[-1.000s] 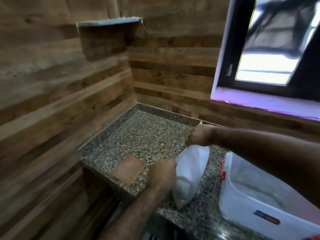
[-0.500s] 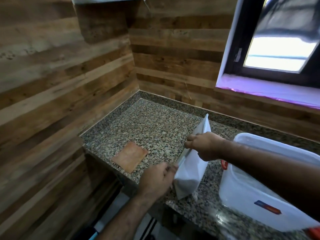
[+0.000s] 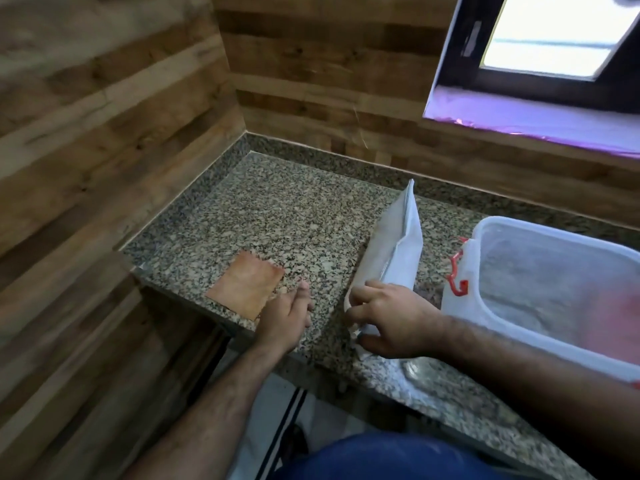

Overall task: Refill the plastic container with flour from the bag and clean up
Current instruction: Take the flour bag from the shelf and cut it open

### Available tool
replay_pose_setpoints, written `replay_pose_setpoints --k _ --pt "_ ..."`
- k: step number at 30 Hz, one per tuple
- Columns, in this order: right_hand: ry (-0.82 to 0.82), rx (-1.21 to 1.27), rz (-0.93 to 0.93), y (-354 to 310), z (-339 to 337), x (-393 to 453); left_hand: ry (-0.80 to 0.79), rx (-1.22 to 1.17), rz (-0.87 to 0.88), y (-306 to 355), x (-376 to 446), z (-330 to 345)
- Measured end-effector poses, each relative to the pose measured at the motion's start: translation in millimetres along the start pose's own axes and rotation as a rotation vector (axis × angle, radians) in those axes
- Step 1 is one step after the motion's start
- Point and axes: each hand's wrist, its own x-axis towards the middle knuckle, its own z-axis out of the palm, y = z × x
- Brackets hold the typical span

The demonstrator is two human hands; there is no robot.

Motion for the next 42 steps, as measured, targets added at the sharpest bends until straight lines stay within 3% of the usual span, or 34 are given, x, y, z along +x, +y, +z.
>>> replay_pose_setpoints --k 6,12,14,17,22,27,35,42 --pt "0.163 0.159 0.062 -5 6 -2 -0.146 -0.074 0.156 -14 8 5" --pt "0.481 0.478 0.402 -18 18 -8 -0.159 -0.037 0.693 -16 4 1" --pt "0.552 0.584 0.563 -15 18 -9 -0.168 0.032 0.795 -12 5 2" --pt "0.576 0.579 0.664 -17 14 -8 -0.129 0.143 0.915 2 9 9" --pt "0.589 0.444 0.646 -28 8 -2 -0.114 0.254 0.881 41 6 30" --pt "0.653 0.283 0.602 -27 -7 -1 -0.079 0.261 1.057 43 12 35" --pt "0.655 0.222 0.62 3 -17 11 -0.253 0.265 1.144 47 31 25" --pt "0.587 0.228 0.704 60 -44 31 -0.565 0.361 1.062 66 47 7"
